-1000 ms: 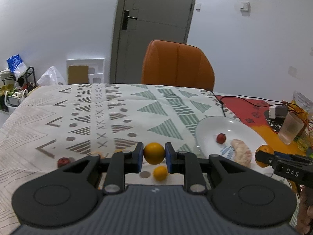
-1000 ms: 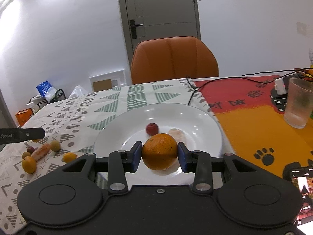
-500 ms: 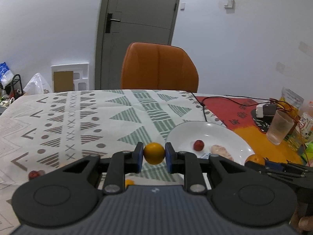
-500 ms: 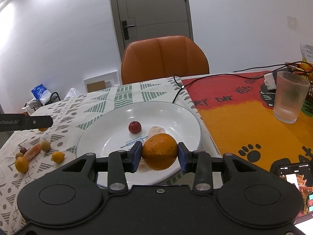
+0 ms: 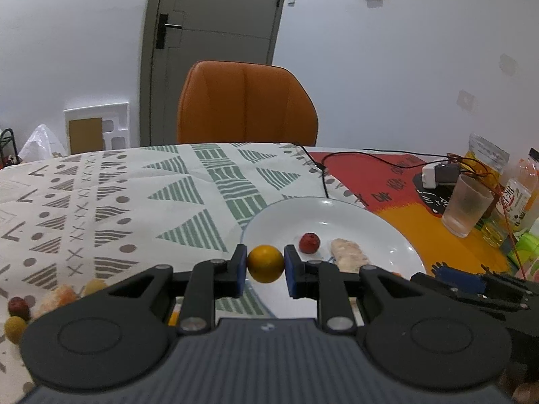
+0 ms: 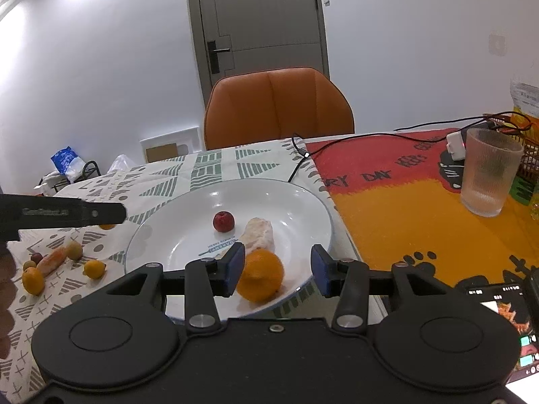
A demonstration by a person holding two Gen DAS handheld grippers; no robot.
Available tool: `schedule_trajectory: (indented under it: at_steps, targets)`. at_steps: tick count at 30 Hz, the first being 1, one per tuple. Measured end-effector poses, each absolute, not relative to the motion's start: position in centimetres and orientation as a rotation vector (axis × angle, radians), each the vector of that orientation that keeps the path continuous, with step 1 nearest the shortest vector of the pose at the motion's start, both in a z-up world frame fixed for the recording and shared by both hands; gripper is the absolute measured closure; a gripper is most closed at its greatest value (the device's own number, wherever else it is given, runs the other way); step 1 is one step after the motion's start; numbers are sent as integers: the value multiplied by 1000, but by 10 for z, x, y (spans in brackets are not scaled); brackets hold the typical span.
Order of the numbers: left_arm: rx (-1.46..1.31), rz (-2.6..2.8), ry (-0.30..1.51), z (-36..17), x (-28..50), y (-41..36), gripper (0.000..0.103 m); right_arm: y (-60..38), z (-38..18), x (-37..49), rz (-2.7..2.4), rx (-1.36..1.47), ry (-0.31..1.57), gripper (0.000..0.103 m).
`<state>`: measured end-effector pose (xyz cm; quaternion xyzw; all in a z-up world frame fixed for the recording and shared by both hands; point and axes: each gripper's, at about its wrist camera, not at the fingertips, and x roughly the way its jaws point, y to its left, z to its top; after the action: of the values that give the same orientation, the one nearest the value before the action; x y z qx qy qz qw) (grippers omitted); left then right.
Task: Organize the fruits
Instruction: 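Place the large orange on the plate with the right tool while the left tool places the small orange there, then return both tools to the fruit pile and grasp another orange with the left tool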
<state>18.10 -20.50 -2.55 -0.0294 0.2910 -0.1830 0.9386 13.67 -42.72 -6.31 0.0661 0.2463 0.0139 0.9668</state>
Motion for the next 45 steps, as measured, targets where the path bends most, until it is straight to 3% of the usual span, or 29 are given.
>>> schedule_trajectory:
  at_steps: [11,18,25,45]
  targets:
    - [-53,-371,576,-16,185,-211,74,-423,-62,132,42,142,504,56]
    - [-53,-290,586,-14,184,-184,50,-416,-61,131,61,146,492,50]
    - [-42,-222,560,-8,173,-156,32,-405,-61,130,86,159,491,45]
    - [-37,-85,584,-17,142,-92,24,-358,-62,134,185,144,499,36]
